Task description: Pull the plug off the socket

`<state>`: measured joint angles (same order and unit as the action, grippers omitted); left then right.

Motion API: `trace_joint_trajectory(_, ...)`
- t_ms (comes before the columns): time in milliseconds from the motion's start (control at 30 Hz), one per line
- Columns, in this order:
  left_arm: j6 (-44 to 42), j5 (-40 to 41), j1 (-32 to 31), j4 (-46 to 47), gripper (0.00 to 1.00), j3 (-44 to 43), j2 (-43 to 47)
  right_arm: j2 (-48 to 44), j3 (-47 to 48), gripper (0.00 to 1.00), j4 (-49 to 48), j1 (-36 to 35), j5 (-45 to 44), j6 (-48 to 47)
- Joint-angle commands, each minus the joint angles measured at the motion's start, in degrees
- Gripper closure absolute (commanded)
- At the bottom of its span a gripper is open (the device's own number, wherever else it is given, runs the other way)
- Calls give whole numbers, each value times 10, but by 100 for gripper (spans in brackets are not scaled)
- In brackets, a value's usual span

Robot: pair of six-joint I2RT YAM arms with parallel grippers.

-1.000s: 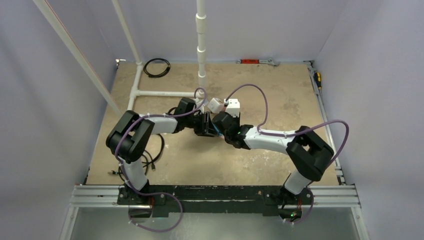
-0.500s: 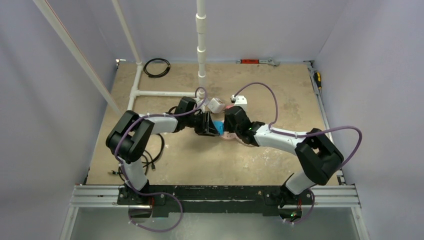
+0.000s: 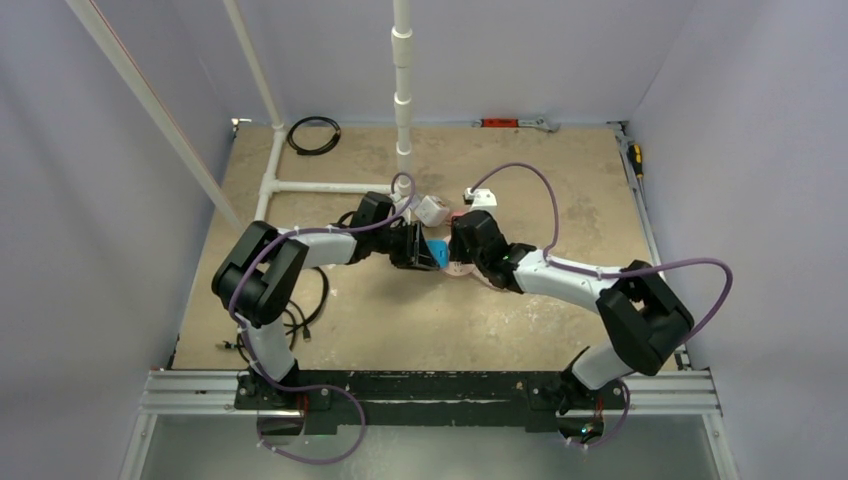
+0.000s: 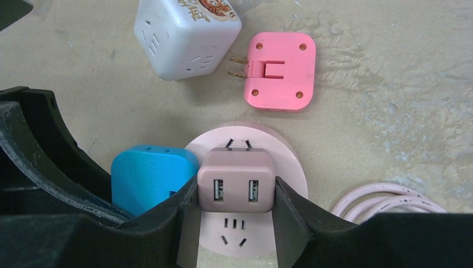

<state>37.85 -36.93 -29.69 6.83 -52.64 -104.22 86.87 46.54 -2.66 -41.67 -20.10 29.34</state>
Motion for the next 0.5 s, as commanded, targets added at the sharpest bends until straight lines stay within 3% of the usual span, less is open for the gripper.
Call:
trace_joint_trajectory(0,-44,92,7,-38,77,0,-10,-11,10,100,20,-36,-97,-1)
trace_joint_trajectory(200,-49,98,7,-42,77,-2,-6,25,64,100,99,-118,-231,22)
trace_joint_trajectory(467,-52,101,7,-45,77,-4,-4,18,66,100,72,-112,-166,10)
